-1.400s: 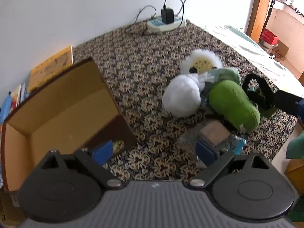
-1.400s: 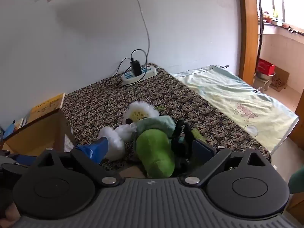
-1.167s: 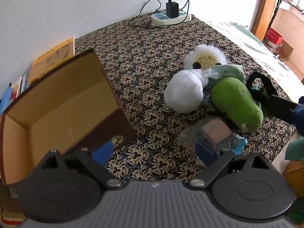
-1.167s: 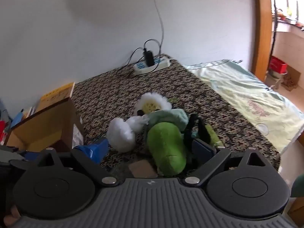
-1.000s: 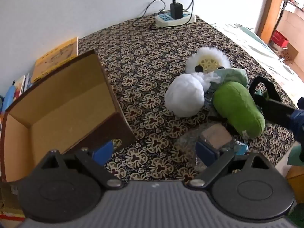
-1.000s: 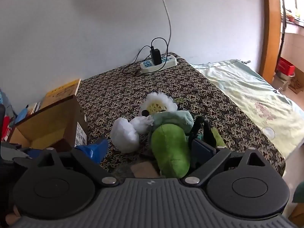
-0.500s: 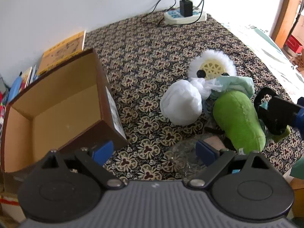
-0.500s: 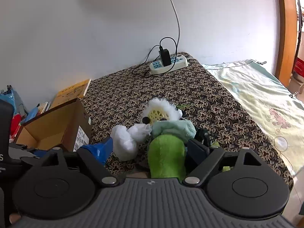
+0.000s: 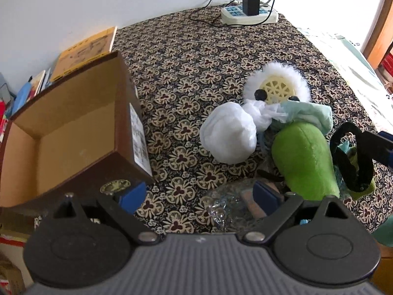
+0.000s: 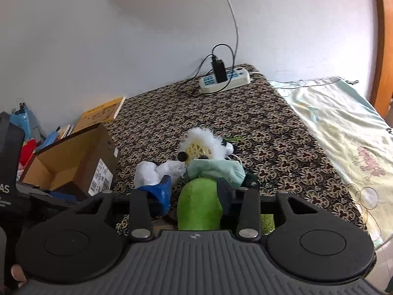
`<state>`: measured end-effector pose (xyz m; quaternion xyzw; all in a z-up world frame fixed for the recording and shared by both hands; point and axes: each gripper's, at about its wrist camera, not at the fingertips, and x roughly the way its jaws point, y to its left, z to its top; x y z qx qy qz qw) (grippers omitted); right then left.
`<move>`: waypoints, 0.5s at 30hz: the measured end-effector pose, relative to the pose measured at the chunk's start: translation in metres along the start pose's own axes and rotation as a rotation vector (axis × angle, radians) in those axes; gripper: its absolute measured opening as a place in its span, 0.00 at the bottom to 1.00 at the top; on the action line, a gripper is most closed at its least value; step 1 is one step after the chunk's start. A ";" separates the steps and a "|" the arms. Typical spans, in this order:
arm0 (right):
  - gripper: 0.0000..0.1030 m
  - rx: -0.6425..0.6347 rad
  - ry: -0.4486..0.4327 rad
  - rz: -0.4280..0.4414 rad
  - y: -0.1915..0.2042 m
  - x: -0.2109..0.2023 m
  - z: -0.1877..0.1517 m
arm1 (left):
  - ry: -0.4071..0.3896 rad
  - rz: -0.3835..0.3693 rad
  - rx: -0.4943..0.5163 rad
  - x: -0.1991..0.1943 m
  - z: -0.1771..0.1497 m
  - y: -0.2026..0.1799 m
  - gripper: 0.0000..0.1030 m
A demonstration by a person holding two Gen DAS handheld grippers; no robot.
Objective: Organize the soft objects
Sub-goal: 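Reach both tools toward the white fluffy ball in the toy pile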
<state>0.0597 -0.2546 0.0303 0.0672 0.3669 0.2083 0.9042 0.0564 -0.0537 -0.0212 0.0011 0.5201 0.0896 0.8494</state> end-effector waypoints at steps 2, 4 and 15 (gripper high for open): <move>0.18 -0.012 0.006 0.024 0.000 0.001 0.001 | 0.000 0.016 -0.012 0.000 0.000 -0.001 0.90; 0.18 -0.017 0.011 0.057 -0.001 0.002 0.002 | 0.000 0.027 -0.024 0.000 0.000 0.000 0.90; 0.18 -0.036 0.057 0.172 0.000 0.016 0.007 | -0.008 0.041 -0.071 0.006 -0.011 0.002 0.90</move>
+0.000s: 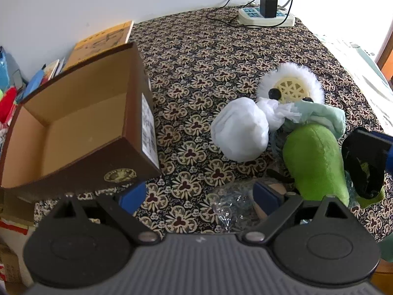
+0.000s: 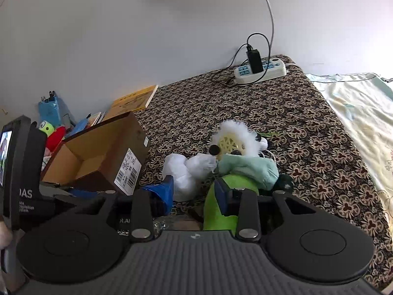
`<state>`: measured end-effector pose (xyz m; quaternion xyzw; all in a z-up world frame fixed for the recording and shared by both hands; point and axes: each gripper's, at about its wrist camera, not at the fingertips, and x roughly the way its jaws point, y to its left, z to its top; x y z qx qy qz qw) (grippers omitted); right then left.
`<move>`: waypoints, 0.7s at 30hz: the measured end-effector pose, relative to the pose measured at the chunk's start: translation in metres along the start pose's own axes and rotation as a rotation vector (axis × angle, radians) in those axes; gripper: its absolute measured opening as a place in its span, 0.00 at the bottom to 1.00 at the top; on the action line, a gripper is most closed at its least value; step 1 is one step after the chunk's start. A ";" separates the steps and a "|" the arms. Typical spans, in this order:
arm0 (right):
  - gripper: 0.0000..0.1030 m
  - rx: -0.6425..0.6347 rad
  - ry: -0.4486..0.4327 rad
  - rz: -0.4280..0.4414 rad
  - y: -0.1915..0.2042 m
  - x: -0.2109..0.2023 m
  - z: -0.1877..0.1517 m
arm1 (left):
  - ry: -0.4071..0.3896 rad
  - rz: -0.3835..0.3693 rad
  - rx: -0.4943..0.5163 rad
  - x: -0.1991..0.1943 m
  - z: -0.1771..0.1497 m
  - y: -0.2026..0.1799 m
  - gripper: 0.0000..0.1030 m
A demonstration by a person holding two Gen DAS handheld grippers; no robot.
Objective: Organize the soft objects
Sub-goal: 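Reach both tools toward the white fluffy ball in the toy pile, then grasp the white fluffy ball with the left tool and lift it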
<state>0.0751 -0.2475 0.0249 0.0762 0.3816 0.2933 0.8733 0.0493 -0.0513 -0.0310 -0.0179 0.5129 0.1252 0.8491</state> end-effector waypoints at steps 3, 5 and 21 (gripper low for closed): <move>0.18 0.018 -0.001 0.006 -0.002 0.004 0.003 | 0.000 -0.030 -0.008 0.004 -0.002 0.004 0.90; 0.18 0.030 0.003 0.003 -0.004 0.007 0.005 | -0.013 -0.084 -0.023 0.006 -0.003 0.009 0.90; 0.24 0.320 0.204 0.189 -0.027 0.070 0.032 | -0.169 -0.318 0.005 0.038 0.010 0.012 0.91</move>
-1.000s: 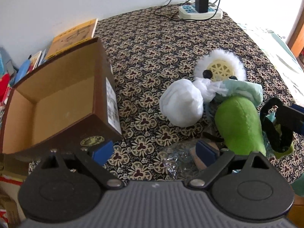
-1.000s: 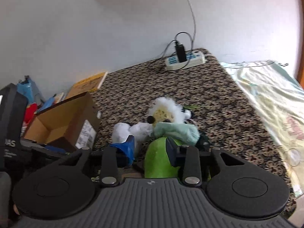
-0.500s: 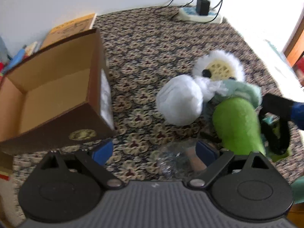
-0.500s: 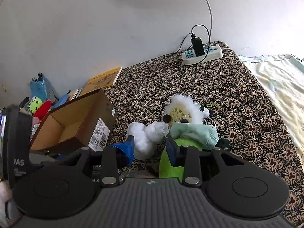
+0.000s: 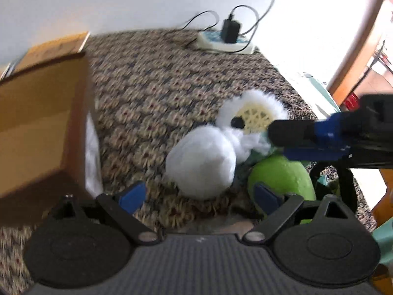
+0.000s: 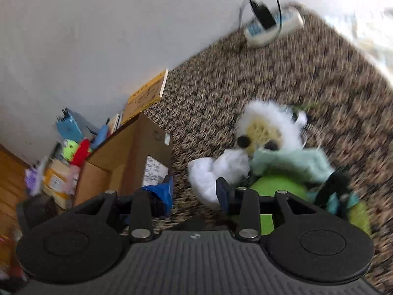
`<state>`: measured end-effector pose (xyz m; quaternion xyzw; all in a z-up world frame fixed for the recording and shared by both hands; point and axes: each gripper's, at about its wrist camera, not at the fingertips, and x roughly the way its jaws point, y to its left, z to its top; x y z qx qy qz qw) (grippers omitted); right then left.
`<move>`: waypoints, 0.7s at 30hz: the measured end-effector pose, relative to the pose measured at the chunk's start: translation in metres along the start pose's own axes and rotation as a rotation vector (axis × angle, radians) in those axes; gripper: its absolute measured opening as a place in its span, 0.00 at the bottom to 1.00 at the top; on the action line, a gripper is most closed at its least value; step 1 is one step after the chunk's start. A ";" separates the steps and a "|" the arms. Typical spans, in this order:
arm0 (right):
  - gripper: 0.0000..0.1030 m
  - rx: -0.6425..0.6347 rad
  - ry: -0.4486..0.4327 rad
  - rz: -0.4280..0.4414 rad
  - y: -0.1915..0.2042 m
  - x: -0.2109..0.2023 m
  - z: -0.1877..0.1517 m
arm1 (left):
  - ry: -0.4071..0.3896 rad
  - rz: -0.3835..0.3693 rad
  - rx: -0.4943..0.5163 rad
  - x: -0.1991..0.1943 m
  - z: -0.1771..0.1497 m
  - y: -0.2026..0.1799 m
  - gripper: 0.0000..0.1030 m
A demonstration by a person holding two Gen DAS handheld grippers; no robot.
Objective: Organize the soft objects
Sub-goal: 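Grasp the white fluffy ball with the left tool and lift it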
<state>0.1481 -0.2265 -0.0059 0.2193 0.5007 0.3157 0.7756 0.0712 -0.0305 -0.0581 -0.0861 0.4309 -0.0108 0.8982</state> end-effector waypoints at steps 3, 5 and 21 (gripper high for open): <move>0.25 0.112 0.040 0.019 -0.005 0.012 0.008 | -0.016 -0.007 0.062 0.011 0.004 0.000 0.91; 0.25 0.164 0.064 0.009 -0.005 0.020 0.011 | -0.025 -0.027 0.057 0.019 0.008 0.003 0.91; 0.16 0.119 0.112 -0.028 -0.007 0.058 0.014 | 0.011 -0.065 0.046 0.039 0.013 0.002 0.18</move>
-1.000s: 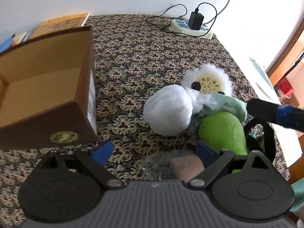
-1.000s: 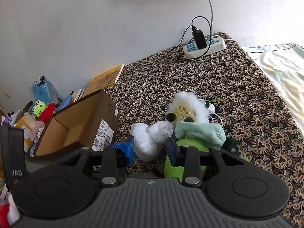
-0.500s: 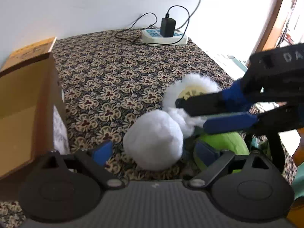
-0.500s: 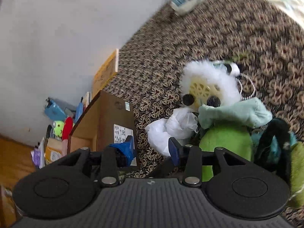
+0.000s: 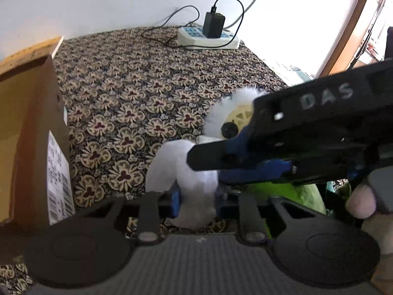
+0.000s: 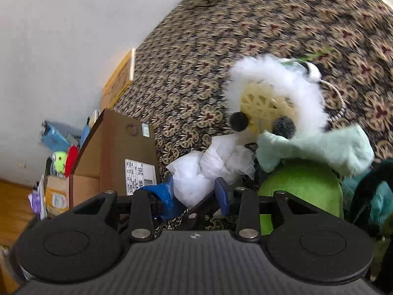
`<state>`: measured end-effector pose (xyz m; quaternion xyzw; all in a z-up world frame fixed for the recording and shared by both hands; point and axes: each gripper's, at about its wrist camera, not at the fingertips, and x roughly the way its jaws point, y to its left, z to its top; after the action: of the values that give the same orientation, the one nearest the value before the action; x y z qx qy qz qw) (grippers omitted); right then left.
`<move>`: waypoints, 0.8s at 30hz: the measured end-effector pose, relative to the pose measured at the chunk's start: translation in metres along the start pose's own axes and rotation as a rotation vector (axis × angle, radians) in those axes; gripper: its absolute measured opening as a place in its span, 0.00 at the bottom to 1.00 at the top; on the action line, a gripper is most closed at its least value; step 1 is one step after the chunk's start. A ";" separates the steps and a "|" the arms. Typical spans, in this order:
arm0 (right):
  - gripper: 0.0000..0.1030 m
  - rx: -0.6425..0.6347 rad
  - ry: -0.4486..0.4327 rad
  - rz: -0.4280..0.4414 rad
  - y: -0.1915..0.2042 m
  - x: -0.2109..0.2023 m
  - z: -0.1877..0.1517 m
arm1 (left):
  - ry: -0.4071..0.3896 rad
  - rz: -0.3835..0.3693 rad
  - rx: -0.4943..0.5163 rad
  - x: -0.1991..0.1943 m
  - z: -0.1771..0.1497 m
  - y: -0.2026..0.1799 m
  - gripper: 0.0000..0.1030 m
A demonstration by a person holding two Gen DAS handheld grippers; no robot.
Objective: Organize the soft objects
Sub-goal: 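Grasp the white fluffy ball with the left tool and lift it, then carry the white ball over the cardboard box and open the left tool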
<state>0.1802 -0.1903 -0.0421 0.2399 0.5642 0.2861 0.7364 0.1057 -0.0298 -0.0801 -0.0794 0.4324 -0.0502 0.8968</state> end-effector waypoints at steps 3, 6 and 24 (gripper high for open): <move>0.09 -0.035 -0.014 0.009 0.001 -0.002 -0.002 | -0.012 0.001 0.006 -0.007 0.001 -0.003 0.13; 0.05 -0.100 -0.047 0.050 0.009 -0.015 -0.005 | -0.062 0.009 0.028 -0.028 0.004 -0.009 0.13; 0.04 -0.608 -0.210 0.303 0.166 -0.026 -0.025 | -0.375 0.142 0.011 -0.185 0.034 0.057 0.12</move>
<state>0.1255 -0.0878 0.0821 0.1190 0.3324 0.5205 0.7775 0.0187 0.0588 0.0719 -0.0518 0.2621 0.0268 0.9633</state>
